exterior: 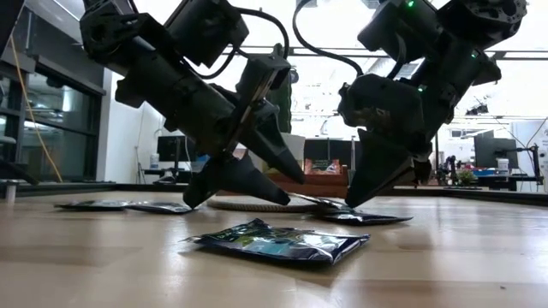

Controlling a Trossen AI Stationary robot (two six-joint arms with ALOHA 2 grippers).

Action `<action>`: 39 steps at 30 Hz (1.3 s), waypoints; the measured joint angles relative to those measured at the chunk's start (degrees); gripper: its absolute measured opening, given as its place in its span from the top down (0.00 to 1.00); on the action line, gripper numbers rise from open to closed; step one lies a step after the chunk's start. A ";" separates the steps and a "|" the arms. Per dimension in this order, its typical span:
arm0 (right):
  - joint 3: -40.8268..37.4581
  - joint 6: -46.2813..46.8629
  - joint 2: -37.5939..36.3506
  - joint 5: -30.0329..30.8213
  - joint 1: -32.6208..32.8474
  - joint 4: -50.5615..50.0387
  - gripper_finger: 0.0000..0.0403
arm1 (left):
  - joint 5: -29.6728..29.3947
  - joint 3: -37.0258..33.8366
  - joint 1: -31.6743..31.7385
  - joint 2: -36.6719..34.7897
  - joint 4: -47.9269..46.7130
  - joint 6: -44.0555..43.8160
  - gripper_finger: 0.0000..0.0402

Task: Pick & Place Tea
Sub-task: Put the purple tea bag into the left section of the wooden organizer

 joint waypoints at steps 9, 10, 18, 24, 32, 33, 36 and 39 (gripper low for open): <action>0.00 0.28 -0.02 -0.02 0.00 0.13 1.00 | -3.99 0.00 0.00 0.00 0.23 -1.69 0.64; 0.00 0.30 -0.02 -0.02 0.00 0.17 1.00 | -4.25 0.00 0.00 0.00 0.36 -2.28 0.64; 0.00 0.43 -0.02 0.01 0.02 0.50 1.00 | -5.88 0.00 0.00 0.00 0.40 -2.83 0.64; 0.00 0.43 -0.02 0.21 0.02 1.32 1.00 | -8.17 0.39 0.04 0.00 -0.27 -2.85 0.64; 0.02 0.78 -0.04 0.22 0.02 3.01 1.00 | -9.54 3.29 0.04 0.02 -4.82 -2.72 0.64; 0.02 0.81 -0.04 0.22 0.02 3.02 1.00 | -9.68 3.50 0.04 0.02 -5.19 -2.70 0.64; 0.02 0.87 -0.04 0.22 0.02 3.03 1.00 | -9.81 3.54 0.04 0.02 -5.25 -2.71 0.68; 0.02 0.87 -0.04 0.22 0.02 3.03 1.00 | -9.86 3.54 0.04 0.02 -5.23 -2.72 0.74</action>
